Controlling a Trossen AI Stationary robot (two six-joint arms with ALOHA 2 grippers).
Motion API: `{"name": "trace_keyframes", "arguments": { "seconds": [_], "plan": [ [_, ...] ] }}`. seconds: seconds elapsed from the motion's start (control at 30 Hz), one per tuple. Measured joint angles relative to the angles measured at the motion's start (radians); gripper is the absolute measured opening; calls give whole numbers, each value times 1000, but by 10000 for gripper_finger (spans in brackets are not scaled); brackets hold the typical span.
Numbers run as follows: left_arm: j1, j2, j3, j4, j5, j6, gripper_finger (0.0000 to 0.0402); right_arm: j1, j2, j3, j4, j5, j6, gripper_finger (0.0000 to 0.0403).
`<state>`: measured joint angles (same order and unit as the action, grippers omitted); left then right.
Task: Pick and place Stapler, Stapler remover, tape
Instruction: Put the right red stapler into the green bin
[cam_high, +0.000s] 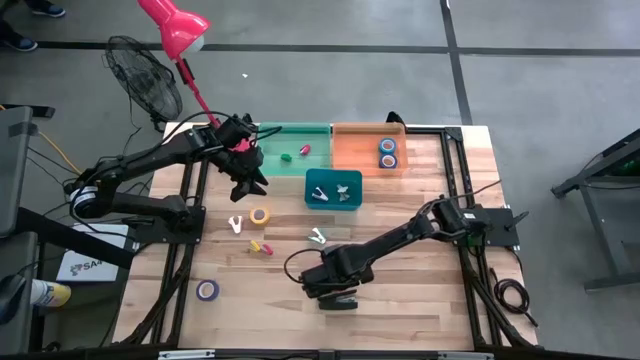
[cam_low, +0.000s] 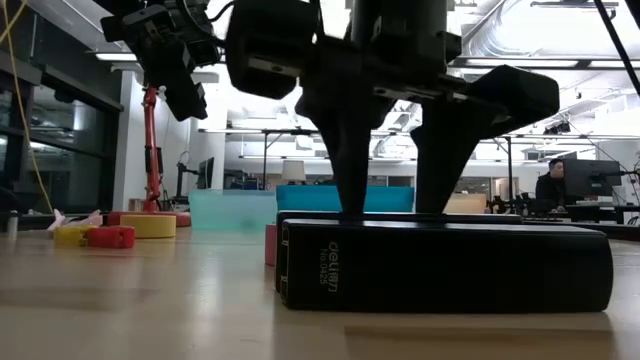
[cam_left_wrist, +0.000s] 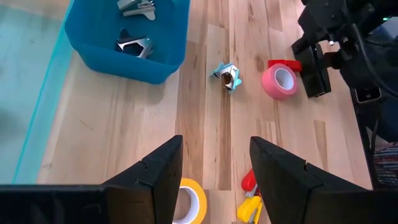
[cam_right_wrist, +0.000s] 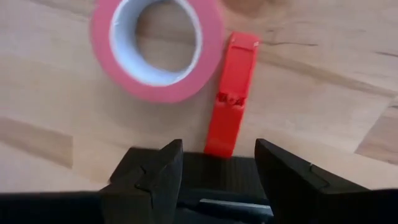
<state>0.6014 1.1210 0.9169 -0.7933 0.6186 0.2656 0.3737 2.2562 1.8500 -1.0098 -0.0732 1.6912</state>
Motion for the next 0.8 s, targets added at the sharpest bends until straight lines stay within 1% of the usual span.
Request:
{"name": "trace_keyframes", "arguments": {
  "seconds": [0.2, 0.43, 0.6, 0.7, 0.8],
  "plan": [
    [0, 0, 0, -2, 0, 6, 183, 0, 11, 0, -1, 6, 4, 192],
    [0, 0, 0, -22, 0, 26, 183, 0, 53, 0, 30, -23, 6, 192],
    [0, 0, 0, -25, -4, 26, 183, 0, 56, 0, 26, -9, 32, 191],
    [0, 0, 0, -25, -4, 28, 183, 0, 56, 0, 21, -8, 33, 177],
    [0, 0, 0, -26, -4, 41, 183, 0, 56, 0, 17, -12, 32, 150]
  ]
}}
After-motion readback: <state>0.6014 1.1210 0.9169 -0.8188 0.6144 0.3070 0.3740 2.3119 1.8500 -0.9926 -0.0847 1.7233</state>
